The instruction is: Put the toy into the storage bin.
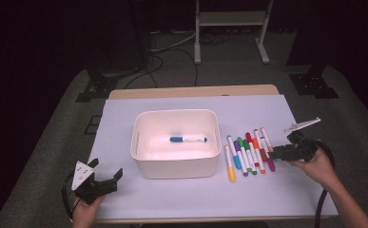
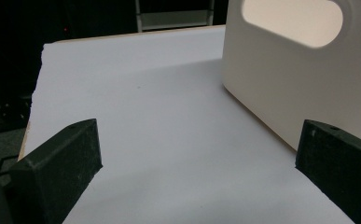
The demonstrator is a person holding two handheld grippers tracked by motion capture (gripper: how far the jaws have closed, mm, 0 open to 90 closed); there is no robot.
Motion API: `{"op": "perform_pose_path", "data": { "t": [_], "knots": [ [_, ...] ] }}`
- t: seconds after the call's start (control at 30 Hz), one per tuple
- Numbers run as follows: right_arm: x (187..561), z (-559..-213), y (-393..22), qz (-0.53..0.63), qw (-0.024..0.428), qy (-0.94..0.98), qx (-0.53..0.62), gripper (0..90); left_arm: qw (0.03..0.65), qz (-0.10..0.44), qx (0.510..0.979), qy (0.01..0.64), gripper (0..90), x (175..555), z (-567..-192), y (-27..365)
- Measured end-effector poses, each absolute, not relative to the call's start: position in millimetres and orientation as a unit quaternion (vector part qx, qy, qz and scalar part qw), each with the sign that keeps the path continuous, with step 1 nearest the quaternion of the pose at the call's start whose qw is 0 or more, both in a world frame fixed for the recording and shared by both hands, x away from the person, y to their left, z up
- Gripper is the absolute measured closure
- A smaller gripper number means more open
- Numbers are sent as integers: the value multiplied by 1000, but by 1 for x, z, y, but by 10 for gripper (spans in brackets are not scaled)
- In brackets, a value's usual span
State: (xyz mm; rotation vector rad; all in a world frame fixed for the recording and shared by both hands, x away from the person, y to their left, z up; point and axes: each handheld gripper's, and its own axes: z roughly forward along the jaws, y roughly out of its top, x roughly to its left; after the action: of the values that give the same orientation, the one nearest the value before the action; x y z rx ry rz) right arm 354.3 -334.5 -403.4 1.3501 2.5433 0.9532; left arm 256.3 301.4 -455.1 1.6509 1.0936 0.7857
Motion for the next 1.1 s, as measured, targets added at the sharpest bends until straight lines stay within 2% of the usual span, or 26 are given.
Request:
{"op": "perform_pose_path", "data": {
  "t": [0.7,0.9,1.1],
  "knots": [
    [385,-431,-342,278,73,828,482,665,486,325,681,442,0,255,-455,301],
    [382,-430,-347,267,84,818,503,730,485,325,683,439,0,255,-455,301],
    [371,-430,-356,264,80,809,520,739,484,327,684,436,0,255,-455,300]
  ]
}}
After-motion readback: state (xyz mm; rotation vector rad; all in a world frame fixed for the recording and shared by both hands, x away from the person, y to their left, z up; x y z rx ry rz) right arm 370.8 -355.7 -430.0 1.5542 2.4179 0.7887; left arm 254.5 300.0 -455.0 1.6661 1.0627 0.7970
